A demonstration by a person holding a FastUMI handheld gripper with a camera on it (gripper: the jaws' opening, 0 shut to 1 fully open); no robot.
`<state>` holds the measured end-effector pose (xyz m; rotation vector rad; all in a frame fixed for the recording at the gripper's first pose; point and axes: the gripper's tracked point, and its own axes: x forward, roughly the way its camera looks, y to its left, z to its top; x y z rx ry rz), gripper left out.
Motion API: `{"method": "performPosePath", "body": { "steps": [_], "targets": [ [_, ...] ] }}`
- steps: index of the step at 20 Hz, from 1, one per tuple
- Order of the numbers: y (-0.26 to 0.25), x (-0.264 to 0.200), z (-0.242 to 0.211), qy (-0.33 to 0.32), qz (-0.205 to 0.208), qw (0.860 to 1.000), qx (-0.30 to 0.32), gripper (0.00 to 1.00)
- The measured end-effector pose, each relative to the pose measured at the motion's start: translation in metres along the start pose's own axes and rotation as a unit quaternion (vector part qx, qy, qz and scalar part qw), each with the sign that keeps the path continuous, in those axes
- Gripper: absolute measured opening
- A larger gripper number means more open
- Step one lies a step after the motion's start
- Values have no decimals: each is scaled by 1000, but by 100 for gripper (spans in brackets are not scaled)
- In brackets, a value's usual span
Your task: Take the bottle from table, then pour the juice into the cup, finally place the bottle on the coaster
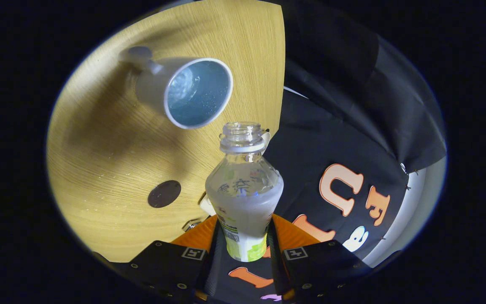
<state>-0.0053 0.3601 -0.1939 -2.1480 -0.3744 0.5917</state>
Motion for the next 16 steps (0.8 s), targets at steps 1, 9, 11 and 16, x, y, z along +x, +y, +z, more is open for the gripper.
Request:
{"method": "performPosePath", "body": {
  "steps": [1,9,11,16],
  "targets": [
    [2,-1,2,-3,0,1000,14,52],
    [15,-8,-7,-6,5,974,228,53],
    [19,-11,-15,1,7,956,295,52],
    [33,-13,-42,29,29,877,479,53]
  ]
}}
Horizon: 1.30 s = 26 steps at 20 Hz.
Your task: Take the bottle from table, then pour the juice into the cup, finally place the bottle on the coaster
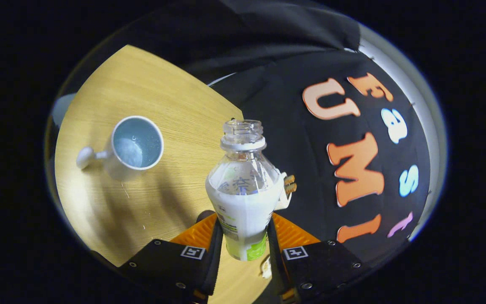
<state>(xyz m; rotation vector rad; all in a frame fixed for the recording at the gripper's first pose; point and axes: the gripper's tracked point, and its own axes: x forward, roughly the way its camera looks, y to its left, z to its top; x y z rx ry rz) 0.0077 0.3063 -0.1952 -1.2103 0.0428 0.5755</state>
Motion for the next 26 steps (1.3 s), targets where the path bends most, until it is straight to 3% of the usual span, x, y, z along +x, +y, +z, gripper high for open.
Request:
{"method": "performPosePath", "body": {
  "steps": [2,4,7,12,14,20,26],
  "targets": [
    [-6,5,-17,20,1,996,88,53],
    [-5,4,-35,31,12,980,194,53],
    [-9,12,-57,39,7,943,331,53],
    [-16,17,-86,45,0,872,487,53],
    [-17,20,-88,42,-1,852,522,53],
    [-19,64,-76,26,9,834,551,53],
    [-7,106,-75,32,27,827,561,53]
  ]
}}
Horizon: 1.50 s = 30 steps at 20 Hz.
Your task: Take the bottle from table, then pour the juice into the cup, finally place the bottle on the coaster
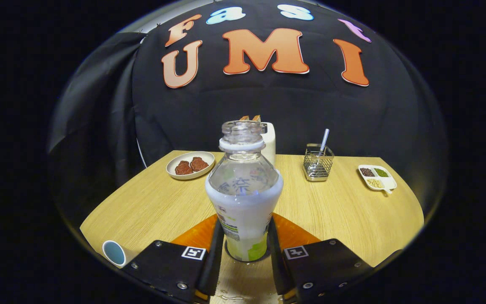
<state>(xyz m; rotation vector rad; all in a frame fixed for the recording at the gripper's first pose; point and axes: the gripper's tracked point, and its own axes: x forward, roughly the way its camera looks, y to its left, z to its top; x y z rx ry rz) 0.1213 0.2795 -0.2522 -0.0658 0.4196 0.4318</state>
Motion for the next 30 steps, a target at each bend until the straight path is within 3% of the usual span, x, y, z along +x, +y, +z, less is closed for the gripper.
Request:
{"method": "performPosePath", "body": {
  "steps": [12,16,17,21,26,30],
  "targets": [
    [5,26,-16,18,10,1000,-13,60],
    [11,23,-23,35,15,999,-7,68],
    [10,22,-25,41,15,999,-7,75],
    [11,3,-15,31,10,999,-20,97],
    [7,-51,10,27,1,999,-24,97],
    [-16,-104,70,-1,-31,999,-19,97]
  ]
}}
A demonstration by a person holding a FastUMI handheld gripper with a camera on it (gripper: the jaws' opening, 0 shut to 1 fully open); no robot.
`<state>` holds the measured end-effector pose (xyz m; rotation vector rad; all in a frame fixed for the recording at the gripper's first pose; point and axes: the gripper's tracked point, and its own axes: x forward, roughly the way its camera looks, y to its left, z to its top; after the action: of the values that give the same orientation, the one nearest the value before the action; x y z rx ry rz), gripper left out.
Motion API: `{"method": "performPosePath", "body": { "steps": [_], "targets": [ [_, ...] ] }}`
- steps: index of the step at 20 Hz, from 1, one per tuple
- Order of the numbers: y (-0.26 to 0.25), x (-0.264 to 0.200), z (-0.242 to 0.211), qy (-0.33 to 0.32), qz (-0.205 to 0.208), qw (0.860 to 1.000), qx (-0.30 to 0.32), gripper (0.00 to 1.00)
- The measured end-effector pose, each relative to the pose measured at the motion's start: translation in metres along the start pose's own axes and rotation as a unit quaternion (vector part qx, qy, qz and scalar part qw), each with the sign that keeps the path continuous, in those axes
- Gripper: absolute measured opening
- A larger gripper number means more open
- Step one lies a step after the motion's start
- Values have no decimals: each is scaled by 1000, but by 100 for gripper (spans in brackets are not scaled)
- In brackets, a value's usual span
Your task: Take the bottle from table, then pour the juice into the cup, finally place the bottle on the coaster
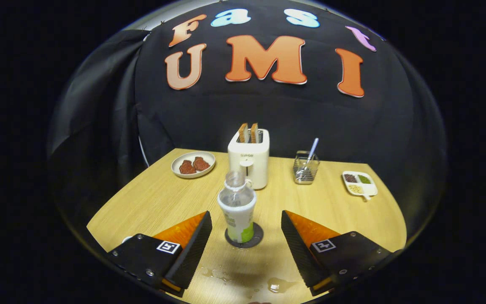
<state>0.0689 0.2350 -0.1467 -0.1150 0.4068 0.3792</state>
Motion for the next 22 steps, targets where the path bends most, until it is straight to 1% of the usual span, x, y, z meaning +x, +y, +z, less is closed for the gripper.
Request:
{"method": "performPosePath", "body": {
  "steps": [3,5,8,11,15,17,22],
  "targets": [
    [-15,-40,46,-28,-15,999,18,97],
    [-26,-62,58,-28,-25,999,19,97],
    [-43,-92,77,-47,-45,998,21,97],
    [-50,-115,83,-64,-48,996,35,97],
    [-60,-127,80,-74,-59,995,30,97],
    [-61,-126,77,-73,-54,995,30,97],
    [-69,-116,68,-69,-58,995,45,97]
  ]
}}
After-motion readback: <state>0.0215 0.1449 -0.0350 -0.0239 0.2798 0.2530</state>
